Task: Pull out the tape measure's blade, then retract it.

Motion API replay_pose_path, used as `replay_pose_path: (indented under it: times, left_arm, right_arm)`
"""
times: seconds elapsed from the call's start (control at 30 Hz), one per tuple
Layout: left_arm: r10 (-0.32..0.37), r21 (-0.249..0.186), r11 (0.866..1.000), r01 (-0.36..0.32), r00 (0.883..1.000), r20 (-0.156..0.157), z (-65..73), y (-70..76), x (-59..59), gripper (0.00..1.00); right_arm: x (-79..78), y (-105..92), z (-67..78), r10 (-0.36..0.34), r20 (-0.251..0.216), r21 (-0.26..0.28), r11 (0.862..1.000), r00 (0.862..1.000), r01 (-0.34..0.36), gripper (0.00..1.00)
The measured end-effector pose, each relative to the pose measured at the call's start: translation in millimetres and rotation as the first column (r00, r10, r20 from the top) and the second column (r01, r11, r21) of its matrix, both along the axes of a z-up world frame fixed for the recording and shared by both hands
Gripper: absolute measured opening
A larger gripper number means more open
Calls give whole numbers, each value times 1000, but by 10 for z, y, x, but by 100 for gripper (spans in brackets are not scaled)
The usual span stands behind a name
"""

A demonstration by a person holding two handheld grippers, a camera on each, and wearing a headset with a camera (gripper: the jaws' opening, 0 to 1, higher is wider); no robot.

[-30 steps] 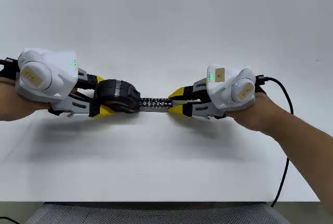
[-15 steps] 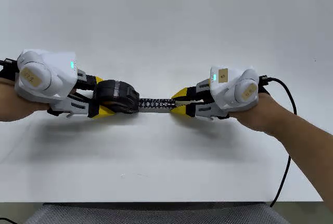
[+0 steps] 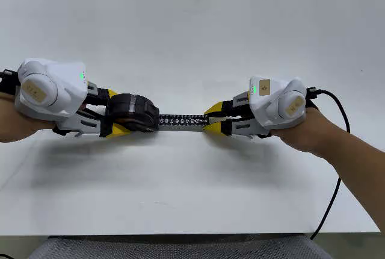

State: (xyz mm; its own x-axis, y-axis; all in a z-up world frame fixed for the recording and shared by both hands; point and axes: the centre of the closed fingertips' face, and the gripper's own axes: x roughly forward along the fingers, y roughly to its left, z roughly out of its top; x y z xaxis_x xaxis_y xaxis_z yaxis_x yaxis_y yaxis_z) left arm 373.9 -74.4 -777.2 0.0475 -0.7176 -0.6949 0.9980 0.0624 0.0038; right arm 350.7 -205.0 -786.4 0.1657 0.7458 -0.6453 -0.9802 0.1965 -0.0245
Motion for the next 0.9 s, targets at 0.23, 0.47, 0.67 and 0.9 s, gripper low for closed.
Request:
replay_pose_path:
  times: [0.23, 0.47, 0.67, 0.9]
  left_arm:
    - [0, 3, 1000, 0, 1000, -1, 3, -1, -3, 28]
    - [-3, 5, 1000, 3, 1000, 1, 6, -6, -9, 28]
    - [-6, 6, 1000, 6, 1000, 4, 9, -8, -13, 28]
    - [-2, 8, 1000, 2, 1000, 2, 3, -6, -7, 28]
  right_arm:
    - [-26, -57, 14, -2, 1, -12, 1000, 1000, 2, 8]
    - [-46, -161, 17, -6, -2, -25, 1000, 1000, 6, 8]
    - [-60, -244, 16, -6, 1, -34, 999, 1000, 6, 8]
    - [-67, -334, 11, -12, 2, -49, 999, 1000, 12, 8]
